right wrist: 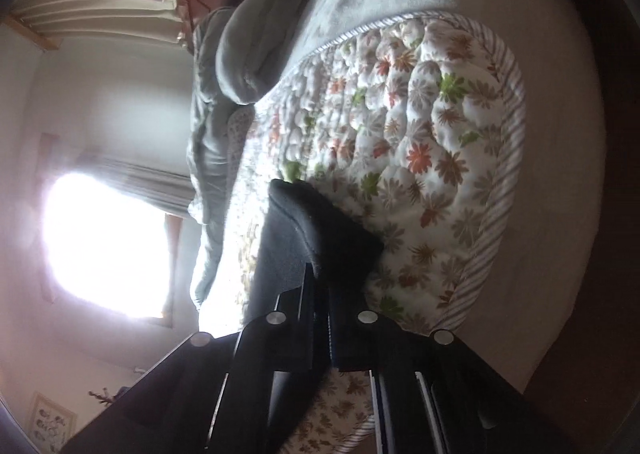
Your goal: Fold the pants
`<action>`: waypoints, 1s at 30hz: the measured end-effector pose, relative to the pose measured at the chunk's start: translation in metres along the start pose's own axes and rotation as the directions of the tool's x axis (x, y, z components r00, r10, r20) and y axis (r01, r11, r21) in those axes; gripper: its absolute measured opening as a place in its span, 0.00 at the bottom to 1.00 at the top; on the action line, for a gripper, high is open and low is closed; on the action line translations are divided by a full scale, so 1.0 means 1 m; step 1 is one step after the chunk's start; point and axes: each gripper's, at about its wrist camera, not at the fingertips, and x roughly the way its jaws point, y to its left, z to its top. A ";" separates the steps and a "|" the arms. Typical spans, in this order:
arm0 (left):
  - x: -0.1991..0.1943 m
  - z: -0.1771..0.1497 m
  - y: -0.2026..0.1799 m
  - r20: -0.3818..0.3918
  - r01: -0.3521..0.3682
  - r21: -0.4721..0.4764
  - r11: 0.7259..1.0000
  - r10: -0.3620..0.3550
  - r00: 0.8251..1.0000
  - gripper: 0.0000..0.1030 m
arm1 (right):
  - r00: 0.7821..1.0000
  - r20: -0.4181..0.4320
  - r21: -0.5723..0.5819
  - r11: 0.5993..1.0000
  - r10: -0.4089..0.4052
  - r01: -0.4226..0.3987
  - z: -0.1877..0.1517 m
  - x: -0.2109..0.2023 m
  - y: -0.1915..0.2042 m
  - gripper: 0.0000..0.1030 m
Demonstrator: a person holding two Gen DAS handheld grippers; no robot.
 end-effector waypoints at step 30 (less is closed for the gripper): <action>0.000 0.001 0.003 0.001 0.005 -0.014 1.000 -0.005 1.000 0.97 | 0.998 -0.031 -0.052 0.997 0.056 -0.058 0.004 0.016 0.018 0.11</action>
